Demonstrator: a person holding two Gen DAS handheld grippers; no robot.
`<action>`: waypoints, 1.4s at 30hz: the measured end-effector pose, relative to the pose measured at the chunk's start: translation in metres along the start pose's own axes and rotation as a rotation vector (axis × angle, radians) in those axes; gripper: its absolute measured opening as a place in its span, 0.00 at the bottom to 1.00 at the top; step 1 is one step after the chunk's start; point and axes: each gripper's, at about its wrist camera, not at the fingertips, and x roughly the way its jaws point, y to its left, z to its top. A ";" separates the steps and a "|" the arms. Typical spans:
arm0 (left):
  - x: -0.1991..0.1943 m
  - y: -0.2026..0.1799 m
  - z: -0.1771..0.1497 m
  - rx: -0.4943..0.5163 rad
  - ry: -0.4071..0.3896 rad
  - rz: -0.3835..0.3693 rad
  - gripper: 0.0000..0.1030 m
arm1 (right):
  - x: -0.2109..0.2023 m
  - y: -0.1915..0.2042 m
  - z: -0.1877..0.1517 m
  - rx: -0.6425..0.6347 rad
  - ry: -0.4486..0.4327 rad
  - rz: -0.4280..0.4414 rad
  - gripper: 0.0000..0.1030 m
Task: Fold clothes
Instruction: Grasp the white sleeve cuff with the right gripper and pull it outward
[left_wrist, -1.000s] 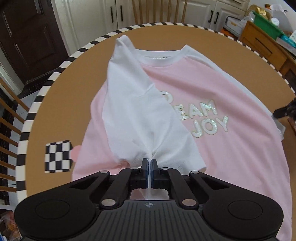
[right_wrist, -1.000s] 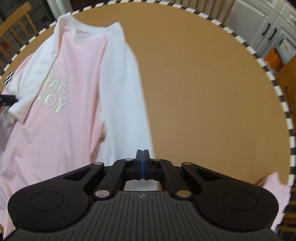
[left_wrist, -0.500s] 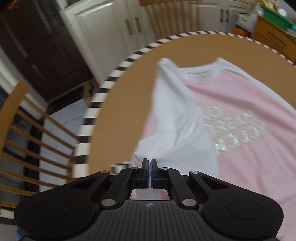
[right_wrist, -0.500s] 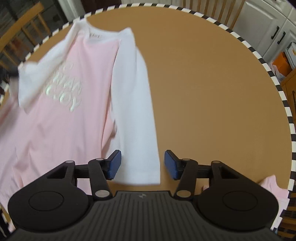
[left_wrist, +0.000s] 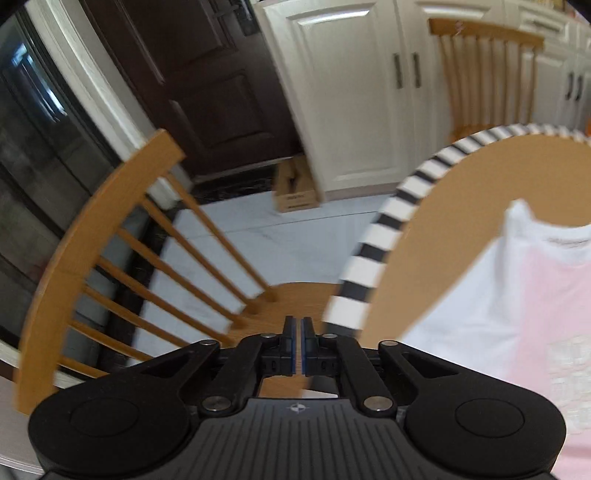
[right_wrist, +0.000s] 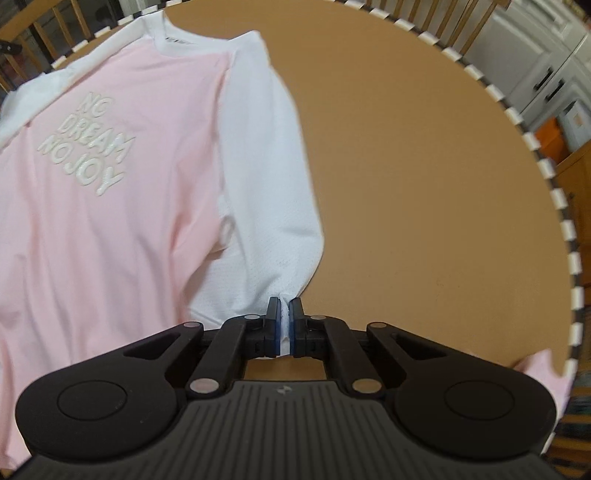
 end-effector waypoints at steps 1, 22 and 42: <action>-0.005 -0.004 -0.002 -0.001 -0.002 -0.037 0.08 | -0.002 -0.005 0.005 -0.013 -0.007 -0.032 0.03; -0.014 -0.130 -0.005 0.187 0.016 -0.423 0.29 | -0.030 -0.108 0.068 0.100 -0.182 -0.289 0.30; 0.044 -0.129 0.019 0.430 0.039 -0.132 0.00 | 0.032 -0.145 0.022 0.349 -0.037 -0.232 0.22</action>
